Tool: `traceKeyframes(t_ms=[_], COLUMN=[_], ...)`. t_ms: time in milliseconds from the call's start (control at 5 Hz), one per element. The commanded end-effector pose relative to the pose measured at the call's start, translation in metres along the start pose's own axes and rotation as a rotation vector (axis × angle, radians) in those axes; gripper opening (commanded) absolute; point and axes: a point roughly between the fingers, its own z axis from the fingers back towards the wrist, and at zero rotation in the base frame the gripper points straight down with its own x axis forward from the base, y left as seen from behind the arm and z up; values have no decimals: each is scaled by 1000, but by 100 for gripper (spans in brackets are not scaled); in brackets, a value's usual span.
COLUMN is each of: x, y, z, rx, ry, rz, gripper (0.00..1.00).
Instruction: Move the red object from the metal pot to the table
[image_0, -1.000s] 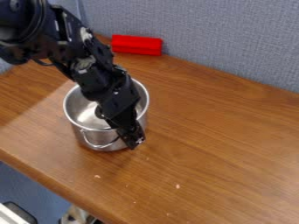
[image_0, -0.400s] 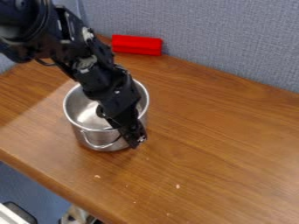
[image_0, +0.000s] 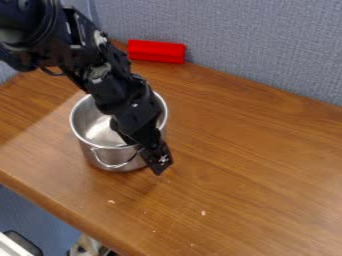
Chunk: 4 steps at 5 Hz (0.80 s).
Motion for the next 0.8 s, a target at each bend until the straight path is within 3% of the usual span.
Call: traceKeyframes(t_ms=[0,200,400,600], x=[6,6,5,5], y=[5,5,6,7], z=[6,6,5,5], rx=[13,12,10,2], ry=[-25,-21,-13,-8], rz=[4,9,17,24], gripper=[100,100,0,0])
